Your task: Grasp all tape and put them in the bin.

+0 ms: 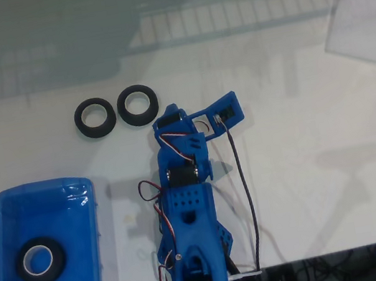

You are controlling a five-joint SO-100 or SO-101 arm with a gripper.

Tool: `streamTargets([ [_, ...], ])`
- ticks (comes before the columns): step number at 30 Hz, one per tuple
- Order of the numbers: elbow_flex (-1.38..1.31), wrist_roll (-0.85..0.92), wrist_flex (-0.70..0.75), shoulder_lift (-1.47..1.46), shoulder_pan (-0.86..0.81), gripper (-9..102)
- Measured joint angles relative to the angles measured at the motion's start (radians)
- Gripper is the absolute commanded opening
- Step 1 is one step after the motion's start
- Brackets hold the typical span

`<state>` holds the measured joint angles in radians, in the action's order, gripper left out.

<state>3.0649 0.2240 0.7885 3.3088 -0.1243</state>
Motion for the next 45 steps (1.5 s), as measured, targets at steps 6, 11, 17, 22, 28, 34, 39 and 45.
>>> streamTargets([
  [6, 0.0, 0.011, 0.0, 0.0, 0.0, 24],
  [11, 0.0, 0.066, 0.0, 0.0, 0.032, 30],
  [17, -0.003, 0.132, -0.008, -0.08, 0.12, 30],
  [22, -0.13, 0.126, -0.012, -0.354, 0.17, 30],
  [28, -0.43, 0.091, 0.006, -0.756, 0.221, 30],
  [34, -0.703, 0.075, 0.101, -1.077, 0.259, 29],
  [39, -0.894, 0.072, 0.219, -1.292, 0.268, 29],
  [45, -1.043, 0.074, 0.273, -1.48, 0.267, 26],
])
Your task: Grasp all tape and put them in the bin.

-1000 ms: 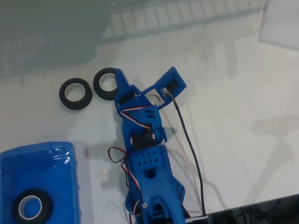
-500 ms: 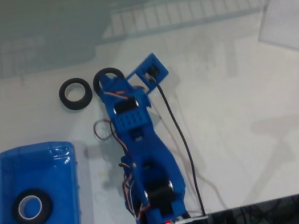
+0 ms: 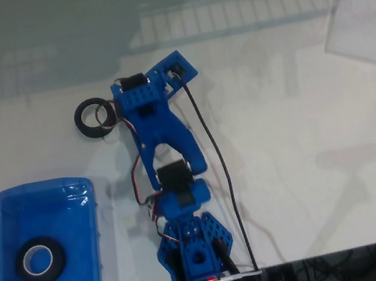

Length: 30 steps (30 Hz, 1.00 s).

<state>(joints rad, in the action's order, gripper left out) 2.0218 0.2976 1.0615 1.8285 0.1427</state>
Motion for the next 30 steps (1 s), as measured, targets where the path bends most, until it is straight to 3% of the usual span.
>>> streamTargets([
  [14, -0.19, 0.023, 0.072, -0.29, -0.031, 25],
  [30, -0.258, 0.029, 0.081, -0.413, -0.041, 18],
])
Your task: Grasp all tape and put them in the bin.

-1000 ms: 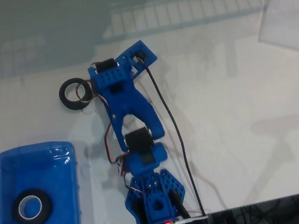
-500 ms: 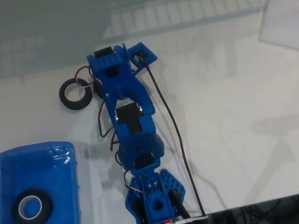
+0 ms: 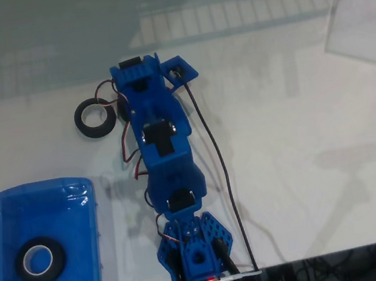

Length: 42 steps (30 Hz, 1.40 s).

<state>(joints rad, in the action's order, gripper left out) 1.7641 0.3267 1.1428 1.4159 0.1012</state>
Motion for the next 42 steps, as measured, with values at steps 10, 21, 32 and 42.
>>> streamTargets([
  [10, -0.043, -0.02, 0.0, -0.04, -0.018, 0],
  [21, -0.014, -0.071, 0.0, 0.109, -0.014, 0],
  [32, 0.095, -0.163, 0.132, 0.584, 0.221, 0],
  [42, 0.095, -0.298, 0.259, 0.811, 0.726, 0],
])
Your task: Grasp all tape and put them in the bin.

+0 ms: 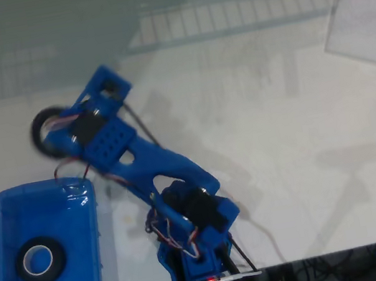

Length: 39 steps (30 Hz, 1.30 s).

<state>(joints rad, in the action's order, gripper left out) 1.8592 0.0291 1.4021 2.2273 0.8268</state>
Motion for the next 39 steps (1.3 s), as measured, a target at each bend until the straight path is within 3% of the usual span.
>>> streamTargets([
  [8, 0.026, -0.104, 0.023, 0.015, 0.491, 0],
  [13, 0.15, -0.117, 0.0, 0.035, 0.652, 0],
  [21, 0.179, -0.115, -0.06, -0.043, 0.655, 1],
  [24, 0.183, -0.104, -0.081, -0.043, 0.655, 21],
  [26, 0.193, -0.117, -0.091, -0.037, 0.647, 26],
  [39, 0.221, -0.081, -0.109, 0.121, 0.46, 26],
])
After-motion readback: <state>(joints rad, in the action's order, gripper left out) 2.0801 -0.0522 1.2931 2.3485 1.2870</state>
